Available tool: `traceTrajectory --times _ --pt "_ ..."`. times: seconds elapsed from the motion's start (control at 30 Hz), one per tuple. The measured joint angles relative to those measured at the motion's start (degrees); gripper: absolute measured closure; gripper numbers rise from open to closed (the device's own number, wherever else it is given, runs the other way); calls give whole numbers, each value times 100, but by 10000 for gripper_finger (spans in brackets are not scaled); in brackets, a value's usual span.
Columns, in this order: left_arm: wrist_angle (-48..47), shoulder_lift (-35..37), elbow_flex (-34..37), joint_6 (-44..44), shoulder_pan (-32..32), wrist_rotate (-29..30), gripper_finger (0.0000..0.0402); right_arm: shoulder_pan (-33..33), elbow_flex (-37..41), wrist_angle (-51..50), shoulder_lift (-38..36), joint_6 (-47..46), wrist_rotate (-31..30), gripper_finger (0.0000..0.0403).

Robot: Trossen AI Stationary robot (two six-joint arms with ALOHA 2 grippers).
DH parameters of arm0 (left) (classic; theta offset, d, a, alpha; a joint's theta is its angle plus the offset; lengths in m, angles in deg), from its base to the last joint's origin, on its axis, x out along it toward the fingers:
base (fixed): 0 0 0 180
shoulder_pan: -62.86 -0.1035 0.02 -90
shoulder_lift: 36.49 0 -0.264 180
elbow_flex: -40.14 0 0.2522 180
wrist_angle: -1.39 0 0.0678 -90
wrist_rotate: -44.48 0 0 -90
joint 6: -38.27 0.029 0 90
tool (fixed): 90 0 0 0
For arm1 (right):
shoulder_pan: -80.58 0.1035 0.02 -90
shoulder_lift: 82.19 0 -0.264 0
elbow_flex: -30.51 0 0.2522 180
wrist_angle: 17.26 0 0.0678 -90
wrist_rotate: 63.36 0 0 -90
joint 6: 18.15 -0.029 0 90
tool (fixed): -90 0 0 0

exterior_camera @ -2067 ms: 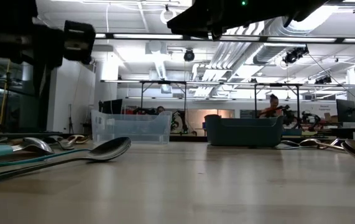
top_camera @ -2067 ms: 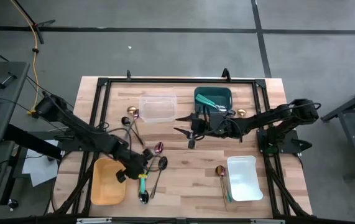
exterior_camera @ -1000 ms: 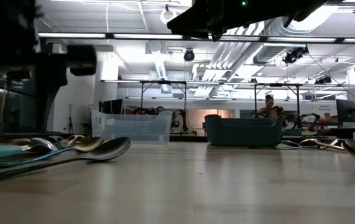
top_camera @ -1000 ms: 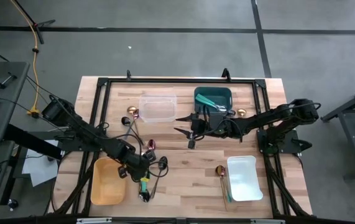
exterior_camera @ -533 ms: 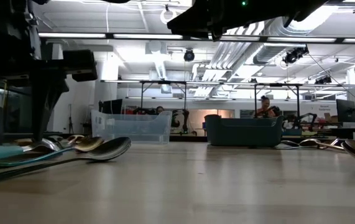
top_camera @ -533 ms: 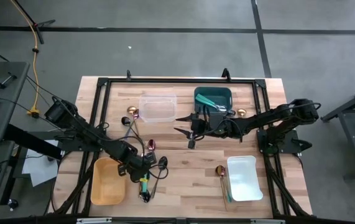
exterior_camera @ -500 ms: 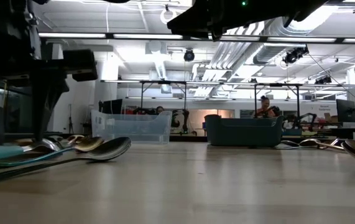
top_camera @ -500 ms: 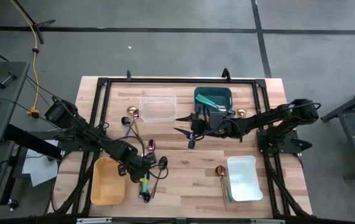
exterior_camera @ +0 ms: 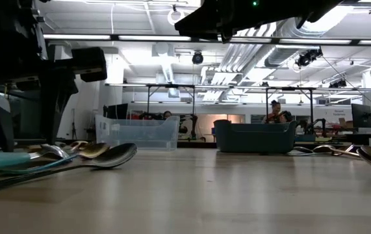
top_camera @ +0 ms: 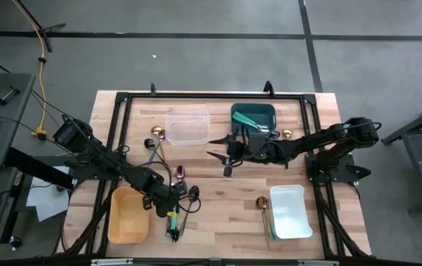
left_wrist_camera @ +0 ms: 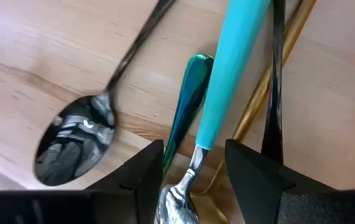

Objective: Sort silverware by color (type)
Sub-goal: Put the green spoon into the blue bin

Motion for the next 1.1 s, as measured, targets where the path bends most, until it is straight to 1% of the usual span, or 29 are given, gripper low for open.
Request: traceTrajectory --times 0.27,0.7,0.9,1.1 --pt "94 0 2 99 15 163 236 0 0 0 0 0 -2 233" --pt "145 -1 2 55 15 140 236 2 0 -2 0 0 -1 233" --pt "64 -232 -4 173 5 -28 236 1 0 -22 0 -13 -2 233" --pt "141 -337 -4 351 46 20 236 0 0 -42 0 -14 0 233"
